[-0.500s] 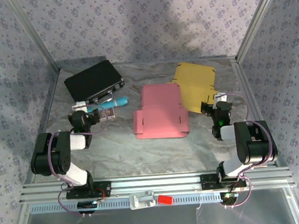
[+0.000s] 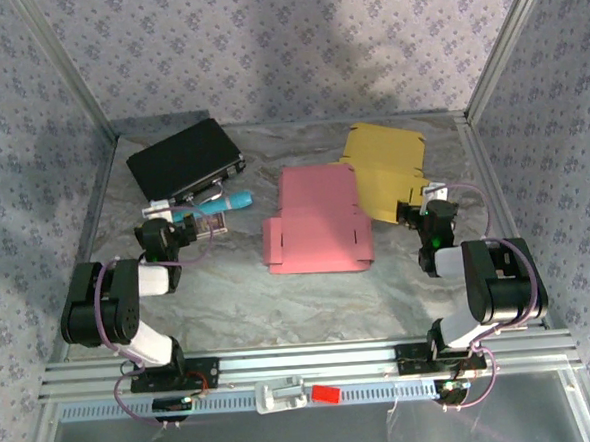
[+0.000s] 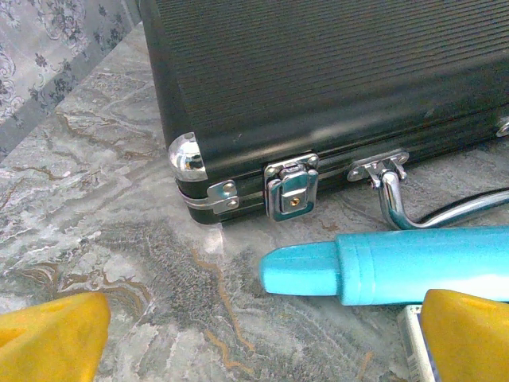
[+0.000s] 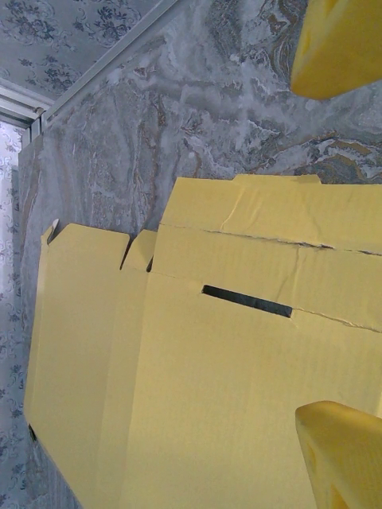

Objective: Fold the paper box

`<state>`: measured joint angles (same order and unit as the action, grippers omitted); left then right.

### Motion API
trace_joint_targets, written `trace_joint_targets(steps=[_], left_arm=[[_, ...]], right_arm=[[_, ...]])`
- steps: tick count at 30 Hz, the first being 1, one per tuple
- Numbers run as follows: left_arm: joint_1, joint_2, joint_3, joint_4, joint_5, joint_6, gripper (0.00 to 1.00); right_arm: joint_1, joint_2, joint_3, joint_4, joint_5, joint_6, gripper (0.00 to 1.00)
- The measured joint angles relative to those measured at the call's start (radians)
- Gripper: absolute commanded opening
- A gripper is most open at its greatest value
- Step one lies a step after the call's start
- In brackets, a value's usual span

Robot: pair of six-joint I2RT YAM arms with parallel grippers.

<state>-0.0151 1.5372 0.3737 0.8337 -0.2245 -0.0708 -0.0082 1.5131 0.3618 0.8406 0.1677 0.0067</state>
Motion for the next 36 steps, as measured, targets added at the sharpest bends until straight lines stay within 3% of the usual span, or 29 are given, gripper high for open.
trace_joint_targets(steps=[17,20,25,28,31,33,36], left_arm=[[-0.005,-0.018,-0.002,-0.008,-0.017,0.0,1.0],[-0.037,-0.134,-0.003,-0.082,-0.089,0.003,1.0],[-0.131,-0.411,0.04,-0.209,-0.251,-0.01,1.0],[-0.181,-0.486,0.176,-0.342,-0.328,-0.036,1.0],[-0.189,-0.475,0.467,-0.669,-0.335,-0.187,1.0],[-0.144,-0.443,0.675,-0.877,-0.27,-0.341,0.99],[-0.052,-0.426,0.774,-0.99,-0.082,-0.545,0.8]], right_arm=[[0.006,-0.01,-0.003,0.0,0.015,0.0,0.99],[0.048,-0.088,-0.028,-0.011,0.097,-0.004,0.99],[0.145,-0.348,-0.029,-0.111,0.259,-0.003,0.99],[0.152,-0.502,0.097,-0.31,0.332,0.004,0.99],[0.15,-0.557,0.353,-0.505,0.378,0.032,0.99],[0.116,-0.551,0.592,-0.722,0.379,0.167,0.99],[-0.038,-0.509,0.895,-1.036,0.291,0.431,0.95]])
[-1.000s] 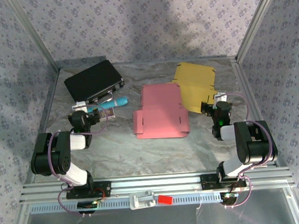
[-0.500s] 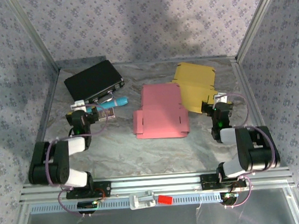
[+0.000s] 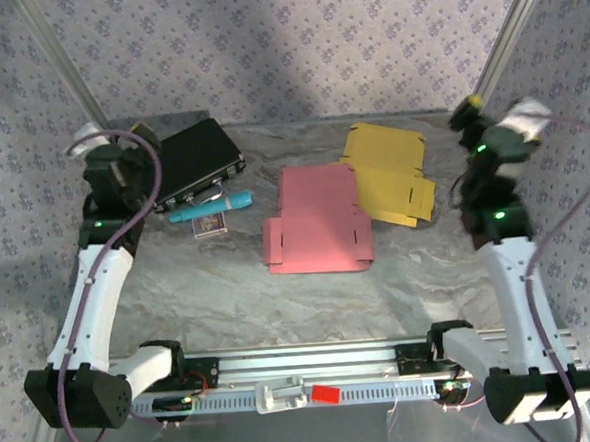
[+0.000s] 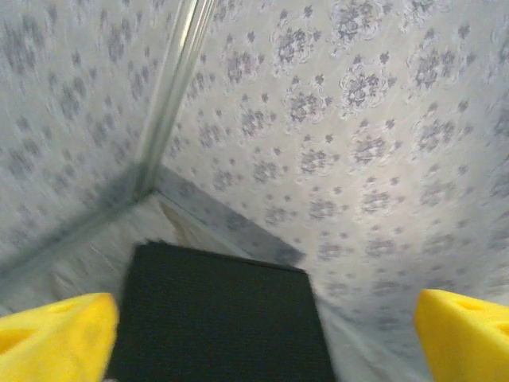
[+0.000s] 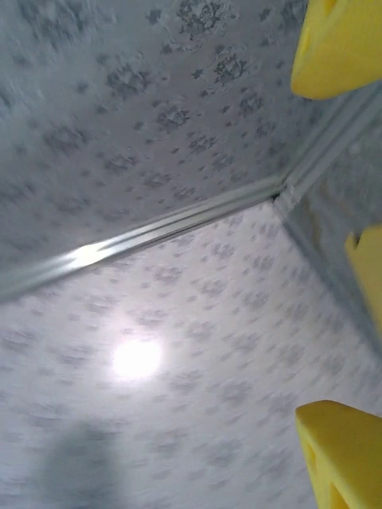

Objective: Fold the paper box

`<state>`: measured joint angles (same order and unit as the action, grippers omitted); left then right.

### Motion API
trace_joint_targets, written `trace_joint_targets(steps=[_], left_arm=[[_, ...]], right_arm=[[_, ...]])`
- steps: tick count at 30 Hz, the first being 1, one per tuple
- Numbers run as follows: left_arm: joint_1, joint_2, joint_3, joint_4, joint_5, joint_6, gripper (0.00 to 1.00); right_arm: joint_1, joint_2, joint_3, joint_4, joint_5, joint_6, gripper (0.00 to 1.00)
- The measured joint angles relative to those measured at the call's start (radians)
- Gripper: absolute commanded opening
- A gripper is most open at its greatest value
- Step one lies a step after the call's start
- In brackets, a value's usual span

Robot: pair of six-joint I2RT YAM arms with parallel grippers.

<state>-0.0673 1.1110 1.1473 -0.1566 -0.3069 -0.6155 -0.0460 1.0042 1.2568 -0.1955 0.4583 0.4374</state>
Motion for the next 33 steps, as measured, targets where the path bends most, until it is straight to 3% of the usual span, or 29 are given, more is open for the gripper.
trace_joint_targets(steps=[2,4,6,8,11,13,18,24,33], left_arm=[[-0.013,0.028,0.006,-0.083,0.086,-0.096,0.72],[-0.09,0.08,0.025,-0.174,0.154,-0.166,0.67],[-0.206,0.178,0.026,-0.23,0.233,-0.234,0.65],[-0.32,0.252,-0.015,-0.24,0.309,-0.293,0.55],[-0.478,0.336,-0.077,-0.262,0.402,-0.351,0.52],[-0.536,0.365,-0.106,-0.261,0.445,-0.394,0.49],[-0.512,0.399,-0.163,-0.195,0.506,-0.47,0.44],[-0.483,0.493,-0.15,-0.18,0.517,-0.461,0.37],[-0.469,0.548,-0.141,-0.154,0.521,-0.444,0.36]], right_arm=[[-0.08,-0.004,0.026,-0.08,-0.103,0.081,0.89],[-0.078,-0.001,0.019,-0.189,-0.181,0.151,0.78],[-0.06,0.044,-0.003,-0.284,-0.285,0.205,0.68],[-0.051,0.109,-0.059,-0.331,-0.401,0.239,0.62],[-0.023,0.256,-0.172,-0.365,-0.584,0.251,0.59],[0.024,0.362,-0.238,-0.39,-0.689,0.239,0.6],[0.116,0.463,-0.287,-0.362,-0.869,0.19,0.62],[0.101,0.608,-0.281,-0.235,-0.994,0.142,0.65],[0.066,0.711,-0.29,-0.146,-1.102,0.08,0.65]])
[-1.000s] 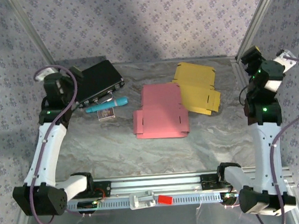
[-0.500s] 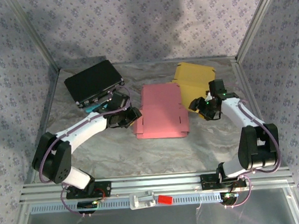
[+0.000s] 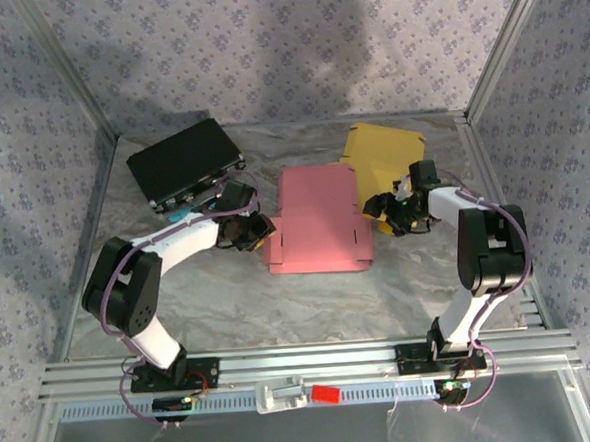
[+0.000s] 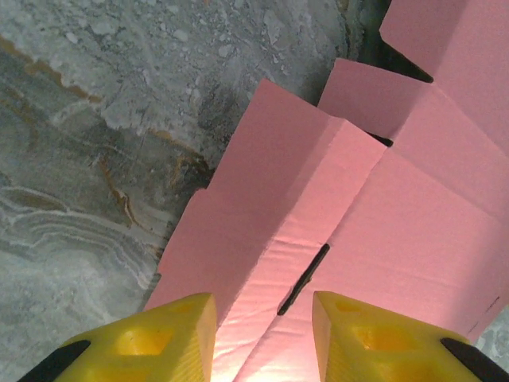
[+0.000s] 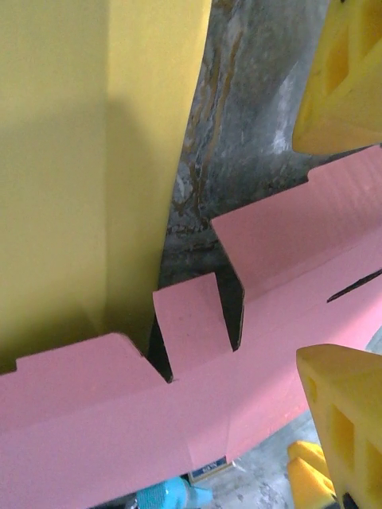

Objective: Fold the paper box

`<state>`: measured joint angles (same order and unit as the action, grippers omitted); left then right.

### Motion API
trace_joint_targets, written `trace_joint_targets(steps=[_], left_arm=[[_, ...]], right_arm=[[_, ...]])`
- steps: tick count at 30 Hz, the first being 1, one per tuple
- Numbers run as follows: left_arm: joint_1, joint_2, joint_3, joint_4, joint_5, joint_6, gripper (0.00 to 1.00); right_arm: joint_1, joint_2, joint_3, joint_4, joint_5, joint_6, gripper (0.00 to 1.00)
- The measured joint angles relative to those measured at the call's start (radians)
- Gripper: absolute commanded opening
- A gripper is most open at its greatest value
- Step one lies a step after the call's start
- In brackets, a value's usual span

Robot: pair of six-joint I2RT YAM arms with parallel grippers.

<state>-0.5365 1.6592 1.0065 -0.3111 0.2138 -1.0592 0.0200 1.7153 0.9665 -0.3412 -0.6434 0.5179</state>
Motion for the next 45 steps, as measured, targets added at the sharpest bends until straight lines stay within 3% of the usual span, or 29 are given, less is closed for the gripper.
trace_joint_targets(steps=[20,28,34,38,42,45], left_arm=[[-0.016,0.137,0.065,-0.026,-0.027,0.085,0.35],[-0.026,0.145,0.084,-0.058,-0.05,0.117,0.34],[-0.027,0.146,0.092,-0.077,-0.061,0.129,0.34],[-0.031,0.15,0.097,-0.085,-0.071,0.135,0.33],[-0.034,0.15,0.097,-0.087,-0.076,0.135,0.32],[-0.034,0.15,0.097,-0.087,-0.076,0.135,0.32]], right_arm=[[-0.021,0.072,-0.069,0.142,-0.231,-0.055,0.62],[-0.021,-0.026,-0.1,0.158,-0.252,-0.013,0.62],[-0.021,-0.097,-0.1,0.085,-0.186,-0.018,0.63],[-0.021,-0.161,-0.147,0.039,-0.076,0.014,0.64],[0.013,-0.39,-0.268,0.004,0.047,0.155,0.65],[0.122,-0.586,-0.365,0.037,0.124,0.316,0.64]])
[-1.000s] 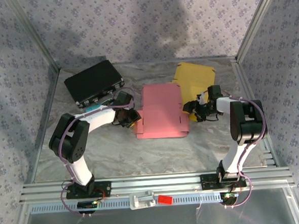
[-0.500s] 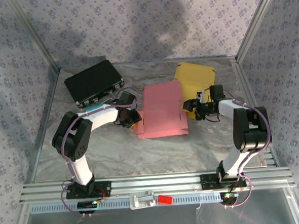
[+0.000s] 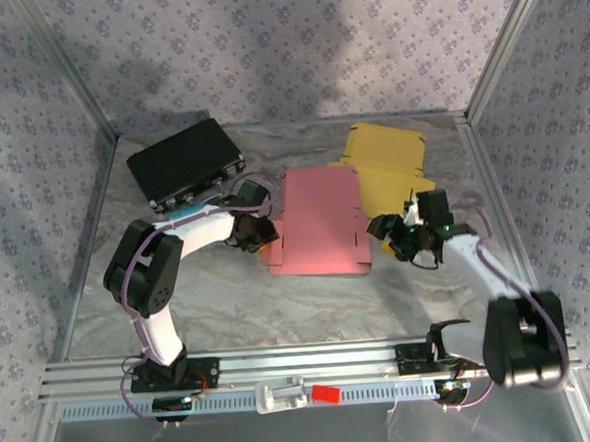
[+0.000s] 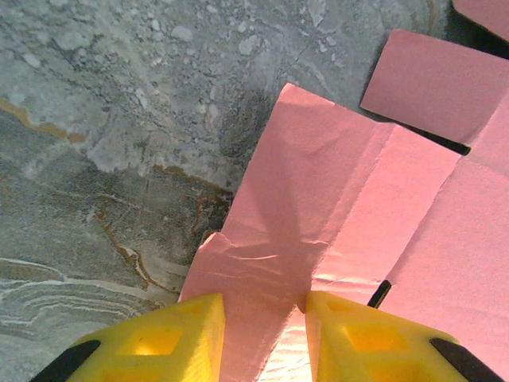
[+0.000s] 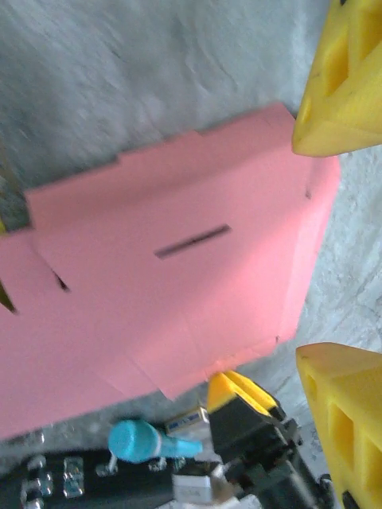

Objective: Fold the paper box

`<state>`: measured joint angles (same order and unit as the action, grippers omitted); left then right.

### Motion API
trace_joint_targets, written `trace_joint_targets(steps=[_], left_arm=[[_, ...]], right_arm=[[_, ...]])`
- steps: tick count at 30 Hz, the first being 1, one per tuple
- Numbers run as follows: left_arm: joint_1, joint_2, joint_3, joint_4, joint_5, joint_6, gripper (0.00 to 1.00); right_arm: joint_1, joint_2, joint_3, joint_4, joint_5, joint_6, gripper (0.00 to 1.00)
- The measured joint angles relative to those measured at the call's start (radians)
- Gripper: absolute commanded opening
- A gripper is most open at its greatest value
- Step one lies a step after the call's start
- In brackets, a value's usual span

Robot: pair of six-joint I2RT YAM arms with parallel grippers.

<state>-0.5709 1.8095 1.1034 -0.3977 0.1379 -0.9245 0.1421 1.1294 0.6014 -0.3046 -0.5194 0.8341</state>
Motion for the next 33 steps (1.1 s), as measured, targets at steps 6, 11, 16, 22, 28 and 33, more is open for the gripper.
trace_joint_targets(steps=[6,11,16,22,28,33], left_arm=[[0.0,0.0,0.0,0.0,0.0,0.0,0.32],[0.0,0.0,0.0,0.0,0.0,0.001,0.32],[0.0,0.0,0.0,-0.001,0.003,0.011,0.32],[0.006,0.0,0.0,-0.003,0.002,0.019,0.31],[0.002,0.0,0.001,-0.003,0.013,0.023,0.31],[0.002,0.0,0.001,-0.004,0.021,0.026,0.31]], right_arm=[[0.227,-0.142,-0.218,0.167,0.153,0.35,0.63],[0.266,-0.089,-0.265,0.279,0.247,0.509,0.6],[0.306,0.013,-0.258,0.376,0.295,0.625,0.57],[0.446,-0.054,-0.257,0.345,0.407,0.763,0.58],[0.524,-0.13,-0.285,0.314,0.485,0.879,0.59],[0.586,-0.151,-0.285,0.277,0.529,0.937,0.59]])
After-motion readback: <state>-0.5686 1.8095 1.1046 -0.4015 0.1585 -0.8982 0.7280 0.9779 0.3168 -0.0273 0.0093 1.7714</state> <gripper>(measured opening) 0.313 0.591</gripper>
